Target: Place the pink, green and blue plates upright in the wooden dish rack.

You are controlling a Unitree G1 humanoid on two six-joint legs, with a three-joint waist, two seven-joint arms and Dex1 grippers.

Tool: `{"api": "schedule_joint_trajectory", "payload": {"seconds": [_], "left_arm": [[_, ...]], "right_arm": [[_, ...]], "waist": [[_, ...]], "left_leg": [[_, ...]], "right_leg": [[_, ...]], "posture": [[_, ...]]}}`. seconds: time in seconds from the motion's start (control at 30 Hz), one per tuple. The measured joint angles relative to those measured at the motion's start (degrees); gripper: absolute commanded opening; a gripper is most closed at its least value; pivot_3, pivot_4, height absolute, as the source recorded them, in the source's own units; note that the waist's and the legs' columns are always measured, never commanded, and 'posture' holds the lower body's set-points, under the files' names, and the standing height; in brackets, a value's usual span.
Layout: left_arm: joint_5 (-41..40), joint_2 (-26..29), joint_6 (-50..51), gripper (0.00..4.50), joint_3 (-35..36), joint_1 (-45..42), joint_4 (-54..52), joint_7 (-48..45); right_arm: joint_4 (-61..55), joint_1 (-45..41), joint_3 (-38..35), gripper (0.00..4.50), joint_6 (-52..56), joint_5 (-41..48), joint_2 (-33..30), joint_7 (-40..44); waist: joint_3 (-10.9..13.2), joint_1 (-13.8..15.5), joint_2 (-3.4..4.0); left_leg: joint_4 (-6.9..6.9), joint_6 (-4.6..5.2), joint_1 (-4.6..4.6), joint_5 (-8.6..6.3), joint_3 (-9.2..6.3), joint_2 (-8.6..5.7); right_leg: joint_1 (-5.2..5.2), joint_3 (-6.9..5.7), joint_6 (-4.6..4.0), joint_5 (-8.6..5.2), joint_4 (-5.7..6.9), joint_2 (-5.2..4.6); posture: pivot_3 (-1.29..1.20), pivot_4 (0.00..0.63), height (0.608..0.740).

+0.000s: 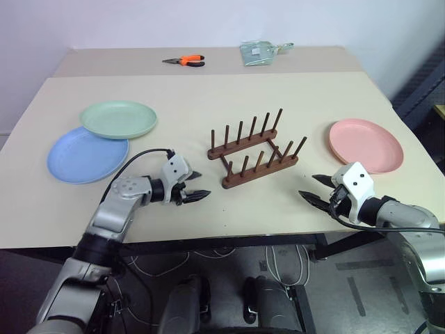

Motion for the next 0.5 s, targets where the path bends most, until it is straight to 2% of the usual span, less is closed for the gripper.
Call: {"api": "schedule_joint_trajectory", "payload": {"seconds": [0.07, 0.1, 0.27, 0.5], "left_arm": [[-1.01, -1.03, 4.87, 1.53, -1.82, 2.04, -6.01, 0.60], [-0.98, -2.62, 6.69, 1.53, -3.61, 2.26, -8.34, 1.61], [5.58, -8.04, 7.47, 1.53, -11.86, 0.08, -10.28, 9.49], [10.98, -12.35, 6.10, 1.53, -13.23, -3.84, -4.48, 19.27]], "right_arm": [[2.42, -2.24, 2.83, 0.21, -0.28, -2.21, 0.07, -0.31], [4.07, -3.54, 4.37, 0.10, -0.48, -3.72, 0.27, -0.87], [11.11, -9.73, 9.51, 0.10, -1.83, -8.71, 2.66, -2.74], [21.46, -18.56, 13.04, 0.10, -5.64, -15.01, 5.52, -5.81]], "waist": [[0.00, 0.44, 0.00], [0.01, 0.88, 0.01], [0.00, 1.24, 0.02], [-0.08, 1.11, 0.08]], "left_leg": [[0.04, 0.03, -0.01, -0.02, -0.01, -0.04], [0.08, 0.05, -0.03, -0.03, -0.01, -0.06], [0.10, 0.06, -0.04, -0.03, 0.01, -0.07], [0.17, 0.06, 0.04, -0.02, 0.02, -0.05]], "right_leg": [[0.02, 0.00, 0.01, 0.00, -0.02, -0.02], [0.02, 0.01, 0.01, 0.00, -0.02, -0.02], [0.02, 0.00, 0.03, -0.01, 0.00, 0.04], [0.11, 0.00, 0.06, 0.01, 0.03, 0.05]], "posture": [[0.00, 0.150, 0.740], [0.00, 0.150, 0.740], [0.00, 0.150, 0.740], [0.00, 0.150, 0.740]]}}
